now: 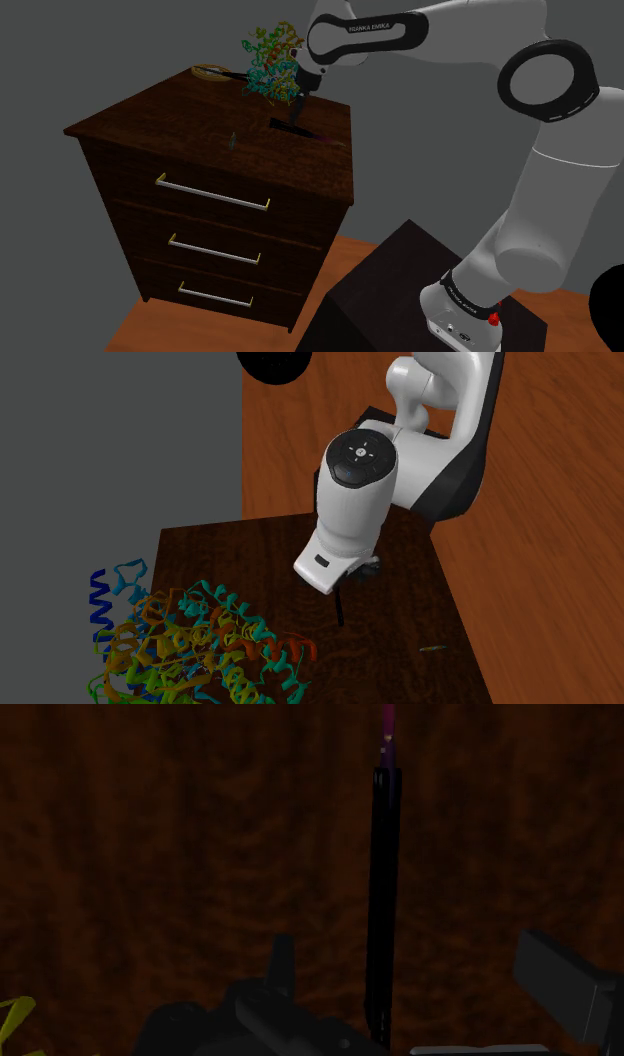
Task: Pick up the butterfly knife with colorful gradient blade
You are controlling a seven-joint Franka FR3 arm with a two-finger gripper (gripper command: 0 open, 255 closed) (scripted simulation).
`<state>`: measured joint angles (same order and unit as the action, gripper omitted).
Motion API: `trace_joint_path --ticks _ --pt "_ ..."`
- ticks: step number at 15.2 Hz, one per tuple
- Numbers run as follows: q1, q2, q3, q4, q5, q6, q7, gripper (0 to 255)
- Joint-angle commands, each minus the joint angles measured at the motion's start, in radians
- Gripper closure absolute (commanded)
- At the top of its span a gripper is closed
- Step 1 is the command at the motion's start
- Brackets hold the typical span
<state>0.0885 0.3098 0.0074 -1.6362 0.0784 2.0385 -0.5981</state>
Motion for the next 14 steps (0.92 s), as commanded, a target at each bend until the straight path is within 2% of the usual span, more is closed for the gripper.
trace_joint_path --ticks 1,7,9,10,14 --pt "0.000 0.024 0.004 0.016 0.004 0.011 -0.012 0" --pt "0.000 0.048 0.005 -0.038 0.007 0.090 -0.019 0" --pt "0.000 0.048 0.005 -0.038 0.007 0.090 -0.019 0" --pt "0.001 0.048 0.005 -0.039 0.007 0.090 -0.018 255" --pt "0.001 0.048 0.005 -0.038 0.007 0.090 -0.018 255"
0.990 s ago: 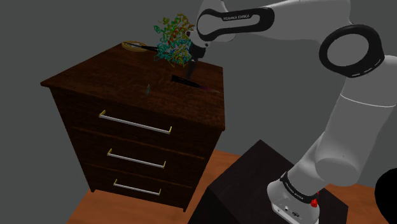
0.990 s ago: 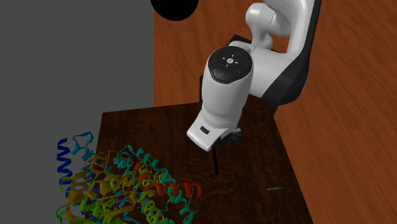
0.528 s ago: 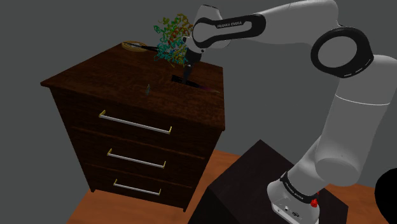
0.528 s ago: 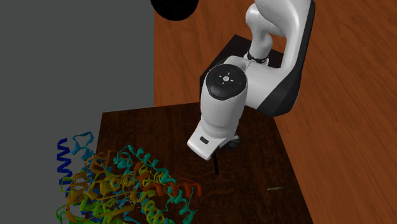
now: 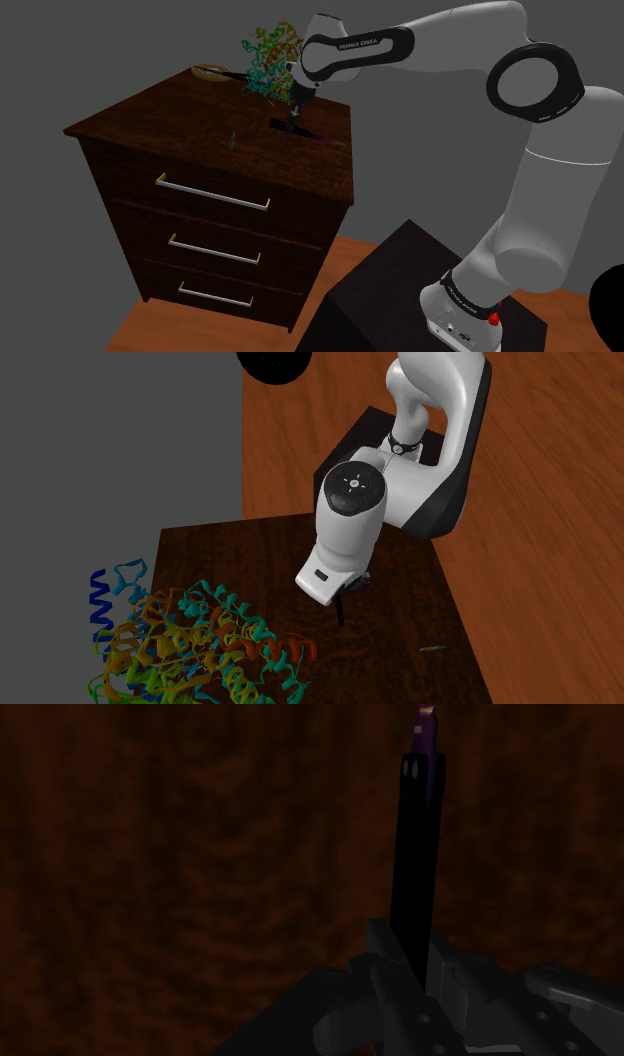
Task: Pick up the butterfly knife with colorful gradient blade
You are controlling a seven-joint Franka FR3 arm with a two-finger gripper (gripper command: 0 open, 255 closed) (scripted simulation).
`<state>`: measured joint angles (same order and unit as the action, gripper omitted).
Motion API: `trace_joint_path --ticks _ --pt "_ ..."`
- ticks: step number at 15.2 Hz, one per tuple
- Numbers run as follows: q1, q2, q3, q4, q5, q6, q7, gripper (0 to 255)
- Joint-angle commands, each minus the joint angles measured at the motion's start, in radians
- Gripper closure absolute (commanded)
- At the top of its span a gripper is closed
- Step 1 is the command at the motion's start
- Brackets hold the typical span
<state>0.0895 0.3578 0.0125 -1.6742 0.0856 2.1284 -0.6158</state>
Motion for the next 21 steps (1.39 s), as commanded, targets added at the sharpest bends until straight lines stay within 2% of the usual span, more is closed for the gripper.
trace_joint_path --ticks 1,5,21 --pt "0.000 0.000 0.000 0.000 0.000 0.000 0.000 255" --pt "-0.001 0.000 0.000 0.000 0.000 0.000 -0.001 255" --pt "-0.001 -0.043 -0.002 0.144 -0.006 -0.186 0.014 255"
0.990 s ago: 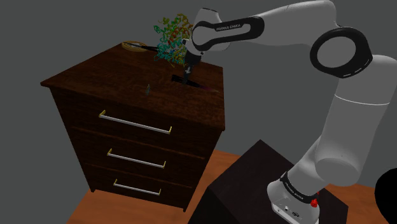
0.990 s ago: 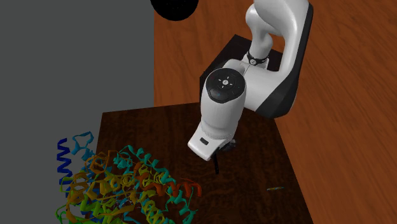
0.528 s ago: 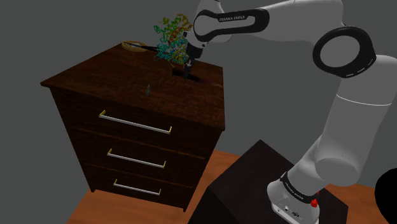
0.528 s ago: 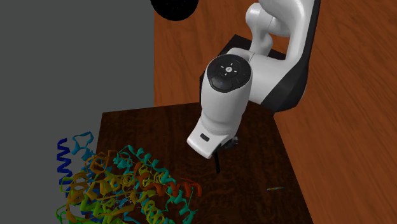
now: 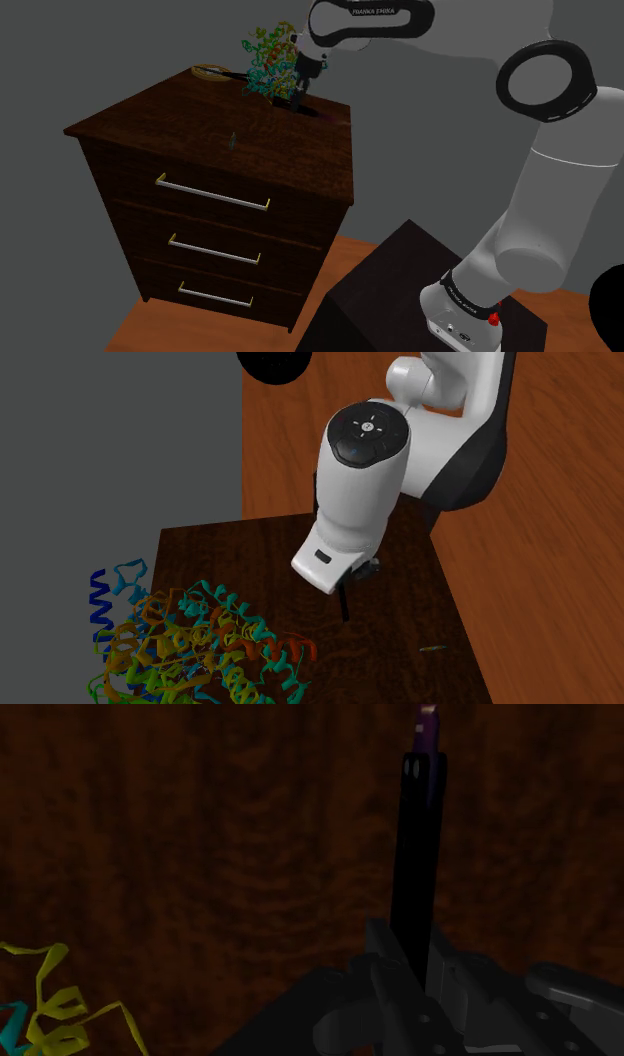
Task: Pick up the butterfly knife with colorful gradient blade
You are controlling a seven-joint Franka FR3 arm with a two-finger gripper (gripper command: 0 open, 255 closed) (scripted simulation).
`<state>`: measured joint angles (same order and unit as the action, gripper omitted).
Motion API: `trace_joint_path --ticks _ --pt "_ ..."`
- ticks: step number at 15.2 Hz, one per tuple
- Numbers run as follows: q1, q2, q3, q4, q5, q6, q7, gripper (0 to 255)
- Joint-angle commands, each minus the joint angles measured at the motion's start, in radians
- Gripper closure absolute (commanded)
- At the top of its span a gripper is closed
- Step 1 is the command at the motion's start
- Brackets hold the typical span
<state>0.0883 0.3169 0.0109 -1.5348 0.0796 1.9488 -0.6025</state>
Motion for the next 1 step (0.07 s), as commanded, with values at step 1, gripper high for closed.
trace_joint_path --ticks 1 --pt "0.000 -0.002 0.000 0.005 0.000 -0.007 0.000 255"
